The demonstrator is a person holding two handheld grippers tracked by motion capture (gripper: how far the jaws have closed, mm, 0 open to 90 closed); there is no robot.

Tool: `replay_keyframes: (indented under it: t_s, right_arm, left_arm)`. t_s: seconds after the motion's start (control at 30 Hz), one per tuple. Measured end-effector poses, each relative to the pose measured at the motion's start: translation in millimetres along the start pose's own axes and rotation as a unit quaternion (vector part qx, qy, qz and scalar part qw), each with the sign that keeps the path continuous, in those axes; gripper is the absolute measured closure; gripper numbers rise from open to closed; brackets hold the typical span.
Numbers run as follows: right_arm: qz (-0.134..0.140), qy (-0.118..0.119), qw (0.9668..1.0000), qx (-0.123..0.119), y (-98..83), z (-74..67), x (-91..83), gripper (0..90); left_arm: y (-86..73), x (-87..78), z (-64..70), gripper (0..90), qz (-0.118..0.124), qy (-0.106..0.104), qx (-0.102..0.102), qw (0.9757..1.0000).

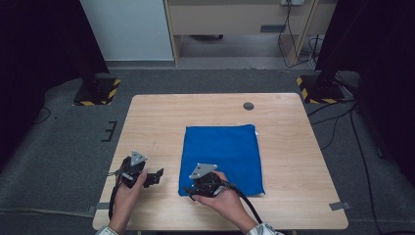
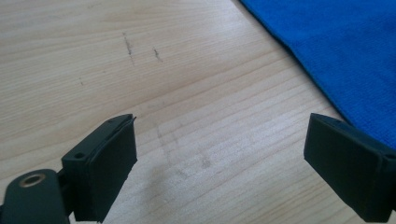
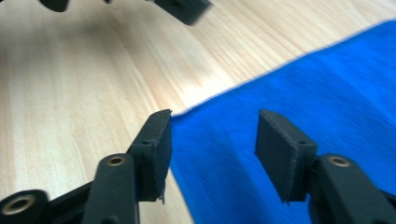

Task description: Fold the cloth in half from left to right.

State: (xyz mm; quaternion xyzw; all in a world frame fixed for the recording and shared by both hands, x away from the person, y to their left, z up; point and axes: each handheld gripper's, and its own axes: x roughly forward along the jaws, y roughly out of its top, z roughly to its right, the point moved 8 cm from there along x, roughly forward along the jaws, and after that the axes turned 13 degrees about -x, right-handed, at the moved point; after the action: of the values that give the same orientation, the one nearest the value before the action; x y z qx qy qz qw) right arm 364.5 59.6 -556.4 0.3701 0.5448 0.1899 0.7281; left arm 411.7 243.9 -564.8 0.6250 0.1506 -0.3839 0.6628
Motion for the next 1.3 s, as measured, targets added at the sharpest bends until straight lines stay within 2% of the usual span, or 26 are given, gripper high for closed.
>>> replay_keyframes:
  t_s: [0.17, 0.27, 0.57, 0.8, 0.97, 1.0, 1.03, 1.07, 1.1, 1.13, 1.17, 1.2, 1.23, 1.3]
  right_arm:
    - [-0.005, 0.005, 0.9998, -0.021, 7.9, -9.8, 9.6, 55.8]
    - [-0.004, 0.007, 0.9997, -0.021, 10.2, -12.1, 12.2, 56.3]
    - [-0.013, 0.010, 0.9996, -0.024, 11.1, -22.2, 24.8, 43.7]
    - [-0.023, 0.014, 0.9994, -0.024, 5.7, -24.9, 35.4, 39.3]
    - [-0.025, 0.012, 0.9993, -0.025, 2.0, -21.7, 38.3, 41.0]
    - [-0.026, 0.009, 0.9993, -0.026, -1.6, -20.1, 39.2, 45.5]
    - [-0.026, 0.009, 0.9993, -0.026, -1.6, -20.1, 39.2, 45.5]
    - [-0.018, 0.003, 0.9996, -0.023, -3.2, -17.6, 37.8, 53.1]
    - [-0.018, 0.003, 0.9996, -0.023, -3.2, -17.6, 37.8, 53.1]
    - [-0.020, 0.000, 0.9996, -0.020, -4.3, -15.0, 36.0, 60.6]
    - [-0.020, 0.000, 0.9996, -0.020, -4.3, -15.0, 36.0, 60.6]
    - [-0.019, -0.005, 0.9997, -0.016, -5.4, -12.5, 35.0, 67.5]
    - [-0.019, -0.005, 0.9997, -0.016, -5.4, -12.5, 35.0, 67.5]
    - [-0.020, -0.010, 0.9996, -0.016, -5.9, -10.4, 34.6, 74.5]
  left_arm:
    - [1.0, -0.5, 0.2, 8.7, 0.004, 0.002, 0.001, 1.0000]
    - [1.5, -1.1, -0.6, 8.8, 0.006, 0.001, -0.002, 1.0000]
    - [2.1, -1.4, 0.7, 9.0, 0.008, -0.003, -0.004, 1.0000]
    - [1.5, -0.4, 1.9, 9.0, 0.005, -0.005, 0.000, 1.0000]
    - [1.6, -0.6, 3.6, 9.1, 0.005, -0.007, 0.003, 1.0000]
    - [1.4, -0.4, 4.1, 9.1, 0.004, -0.008, 0.004, 1.0000]
    - [1.4, -0.4, 4.1, 9.2, 0.004, -0.008, 0.004, 1.0000]
    - [1.2, -0.4, 4.3, 9.4, 0.004, -0.009, 0.003, 1.0000]
    - [1.4, -0.7, 4.3, 9.4, 0.005, -0.008, 0.004, 1.0000]
    - [2.2, -1.5, 4.2, 9.5, 0.008, -0.006, 0.005, 0.9999]
    - [2.2, -1.5, 4.2, 9.5, 0.008, -0.006, 0.005, 0.9999]
    - [2.3, -1.6, 4.8, 9.5, 0.008, -0.008, 0.002, 0.9999]
    - [2.3, -1.6, 4.8, 9.5, 0.008, -0.008, 0.002, 0.9999]
    - [2.7, -1.2, 5.8, 9.5, 0.009, -0.012, -0.001, 0.9999]
